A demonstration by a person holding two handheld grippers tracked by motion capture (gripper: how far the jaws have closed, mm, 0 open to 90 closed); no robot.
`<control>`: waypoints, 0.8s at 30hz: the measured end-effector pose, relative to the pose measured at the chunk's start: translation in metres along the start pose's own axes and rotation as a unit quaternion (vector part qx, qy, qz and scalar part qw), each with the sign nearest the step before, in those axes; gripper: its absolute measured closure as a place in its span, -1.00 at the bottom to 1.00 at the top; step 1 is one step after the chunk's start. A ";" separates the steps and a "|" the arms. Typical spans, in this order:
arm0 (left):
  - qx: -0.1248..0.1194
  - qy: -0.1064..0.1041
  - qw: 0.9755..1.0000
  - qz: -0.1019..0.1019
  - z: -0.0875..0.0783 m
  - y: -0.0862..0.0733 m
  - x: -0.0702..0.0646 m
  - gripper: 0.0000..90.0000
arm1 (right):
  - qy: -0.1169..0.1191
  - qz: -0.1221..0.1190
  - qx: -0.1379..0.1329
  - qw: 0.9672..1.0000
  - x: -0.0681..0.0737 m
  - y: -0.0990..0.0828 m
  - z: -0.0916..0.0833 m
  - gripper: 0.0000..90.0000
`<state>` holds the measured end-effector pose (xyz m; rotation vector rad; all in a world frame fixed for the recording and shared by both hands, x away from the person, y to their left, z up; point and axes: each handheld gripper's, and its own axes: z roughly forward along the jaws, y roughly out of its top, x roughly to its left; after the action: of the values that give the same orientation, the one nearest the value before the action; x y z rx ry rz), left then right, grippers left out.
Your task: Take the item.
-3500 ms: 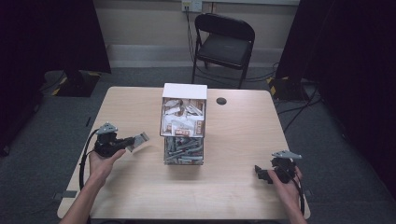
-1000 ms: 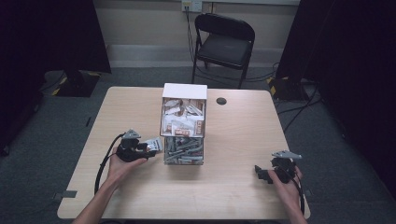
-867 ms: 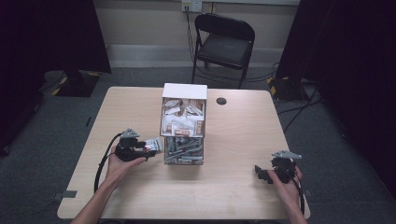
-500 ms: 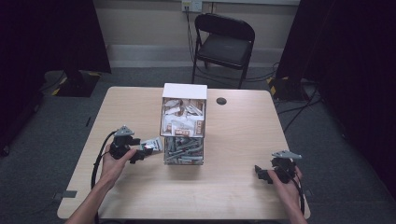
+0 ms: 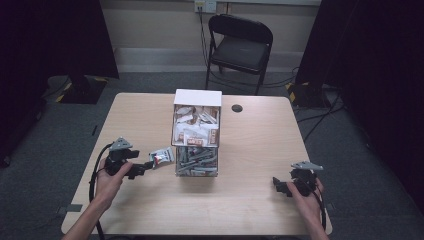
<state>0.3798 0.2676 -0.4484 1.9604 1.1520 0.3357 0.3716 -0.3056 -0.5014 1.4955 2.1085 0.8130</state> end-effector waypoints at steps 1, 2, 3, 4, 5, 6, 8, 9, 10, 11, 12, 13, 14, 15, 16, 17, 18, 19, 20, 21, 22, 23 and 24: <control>-0.002 0.005 1.000 -0.003 -0.003 -0.002 0.002 -0.51 | 0.000 0.000 0.000 1.000 0.000 0.000 0.000 -1.00; -0.002 0.006 1.000 -0.005 -0.005 -0.003 0.003 -0.51 | 0.000 0.000 0.000 1.000 0.000 0.000 0.000 -1.00; -0.004 0.006 1.000 -0.008 -0.007 -0.005 0.004 -0.50 | 0.000 0.000 0.000 1.000 0.000 0.000 0.000 -1.00; -0.003 0.008 1.000 -0.007 -0.009 -0.007 0.005 -0.50 | 0.000 0.000 0.000 1.000 0.000 0.000 0.000 -1.00; -0.003 0.008 1.000 -0.007 -0.009 -0.007 0.005 -0.50 | 0.000 0.000 0.000 1.000 0.000 0.000 0.000 -1.00; 0.002 0.011 1.000 -0.007 -0.015 -0.012 0.008 -0.50 | 0.000 0.000 0.000 1.000 0.000 0.000 0.000 -1.00; 0.001 0.016 1.000 -0.012 -0.020 -0.018 0.010 -0.50 | 0.000 0.000 0.000 1.000 0.000 0.000 0.000 -1.00; 0.003 0.015 1.000 -0.016 -0.022 -0.020 0.012 -0.50 | 0.000 0.000 0.000 1.000 0.000 0.000 0.000 -1.00; 0.006 0.014 1.000 -0.015 -0.025 -0.023 0.014 -0.51 | 0.000 0.000 0.000 1.000 0.000 0.000 0.000 -1.00; 0.006 0.020 1.000 -0.020 -0.027 -0.026 0.015 -0.51 | 0.000 0.000 0.000 1.000 0.000 0.000 0.000 -1.00; 0.007 0.026 0.999 -0.022 -0.030 -0.028 0.017 -0.51 | 0.000 0.000 0.000 1.000 0.000 0.000 0.000 -1.00; 0.007 0.030 0.999 -0.024 -0.033 -0.031 0.020 -0.51 | 0.000 0.000 0.000 1.000 0.000 0.000 0.000 -1.00; 0.007 0.033 0.999 -0.028 -0.035 -0.033 0.022 -0.51 | 0.000 0.000 0.000 1.000 0.000 0.000 0.000 -1.00; 0.007 0.038 0.999 -0.031 -0.038 -0.036 0.025 -0.51 | 0.000 0.000 0.000 1.000 0.000 0.000 0.000 -1.00; 0.007 0.047 0.998 -0.037 -0.041 -0.039 0.028 -0.51 | 0.000 0.000 0.000 1.000 0.000 0.000 0.000 -1.00; 0.007 0.047 0.998 -0.037 -0.041 -0.039 0.028 -0.51 | 0.000 0.000 0.000 1.000 0.000 0.000 0.000 -1.00; 0.012 0.053 0.998 -0.040 -0.045 -0.044 0.030 -0.52 | 0.000 0.000 0.000 1.000 0.000 0.000 0.000 -1.00; 0.022 0.056 0.997 -0.038 -0.046 -0.048 0.031 -0.52 | 0.000 0.000 0.000 1.000 0.000 0.000 0.000 -1.00; 0.030 0.065 0.997 -0.037 -0.046 -0.051 0.033 -0.52 | 0.000 0.000 0.000 1.000 0.000 0.000 0.000 -1.00; 0.031 0.067 0.996 -0.042 -0.047 -0.055 0.036 -0.52 | 0.000 0.000 0.000 1.000 0.000 0.000 0.000 -1.00; 0.034 0.072 0.996 -0.048 -0.047 -0.060 0.039 -0.52 | 0.000 0.000 0.000 1.000 0.000 0.000 0.000 -1.00; 0.038 0.081 0.994 -0.055 -0.046 -0.064 0.043 -0.52 | 0.000 0.000 0.000 1.000 0.000 0.000 0.000 -1.00; 0.043 0.087 0.994 -0.057 -0.045 -0.068 0.046 -0.52 | 0.000 0.000 0.000 1.000 0.000 0.000 0.000 -1.00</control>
<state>0.3377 0.3454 -0.4794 1.9601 1.4044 0.4080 0.3715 -0.3056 -0.5015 1.4956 2.1077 0.8124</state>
